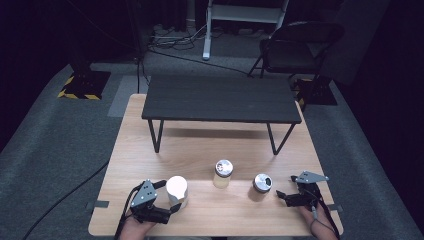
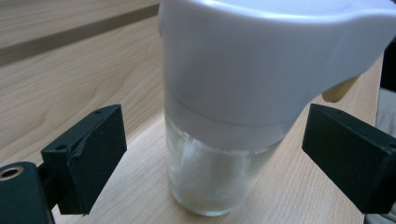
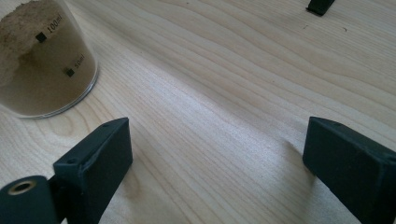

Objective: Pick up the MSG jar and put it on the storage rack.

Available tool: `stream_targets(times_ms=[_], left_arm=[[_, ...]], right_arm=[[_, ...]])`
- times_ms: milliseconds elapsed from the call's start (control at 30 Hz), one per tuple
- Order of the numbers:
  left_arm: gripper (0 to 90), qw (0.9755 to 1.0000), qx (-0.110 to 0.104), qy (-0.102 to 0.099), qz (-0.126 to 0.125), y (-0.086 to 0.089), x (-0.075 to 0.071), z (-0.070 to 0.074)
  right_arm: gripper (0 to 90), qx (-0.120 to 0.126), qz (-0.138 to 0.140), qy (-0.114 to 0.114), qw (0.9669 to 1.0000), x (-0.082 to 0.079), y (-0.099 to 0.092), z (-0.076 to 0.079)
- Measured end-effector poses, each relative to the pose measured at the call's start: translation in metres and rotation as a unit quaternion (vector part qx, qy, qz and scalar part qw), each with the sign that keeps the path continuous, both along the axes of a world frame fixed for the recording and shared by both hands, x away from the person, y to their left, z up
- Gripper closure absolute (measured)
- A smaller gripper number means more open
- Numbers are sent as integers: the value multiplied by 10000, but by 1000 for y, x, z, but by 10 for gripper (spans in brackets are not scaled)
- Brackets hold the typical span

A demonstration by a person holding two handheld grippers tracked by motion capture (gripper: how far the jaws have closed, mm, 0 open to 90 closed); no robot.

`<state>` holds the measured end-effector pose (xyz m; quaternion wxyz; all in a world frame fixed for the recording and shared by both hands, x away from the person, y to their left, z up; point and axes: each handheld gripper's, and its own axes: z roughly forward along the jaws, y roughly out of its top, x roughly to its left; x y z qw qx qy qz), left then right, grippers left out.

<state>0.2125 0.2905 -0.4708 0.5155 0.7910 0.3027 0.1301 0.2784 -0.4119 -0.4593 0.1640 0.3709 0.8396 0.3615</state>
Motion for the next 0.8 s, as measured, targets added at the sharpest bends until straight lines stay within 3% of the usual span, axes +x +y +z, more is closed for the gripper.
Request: stream_targets(times_ms=[500,700,800], left_arm=[[80,9995,40,107,-298,-11,23,-3],[242,9992,59,15,-390,-10,24,-3],[289,9990,90,-153,-402,-9,20,-3]], right_arm=[[79,-3,-8,-2,10000,0,0,0],[78,-6,-11,-3,10000,0,0,0],[78,-6,-13,-3,10000,0,0,0]])
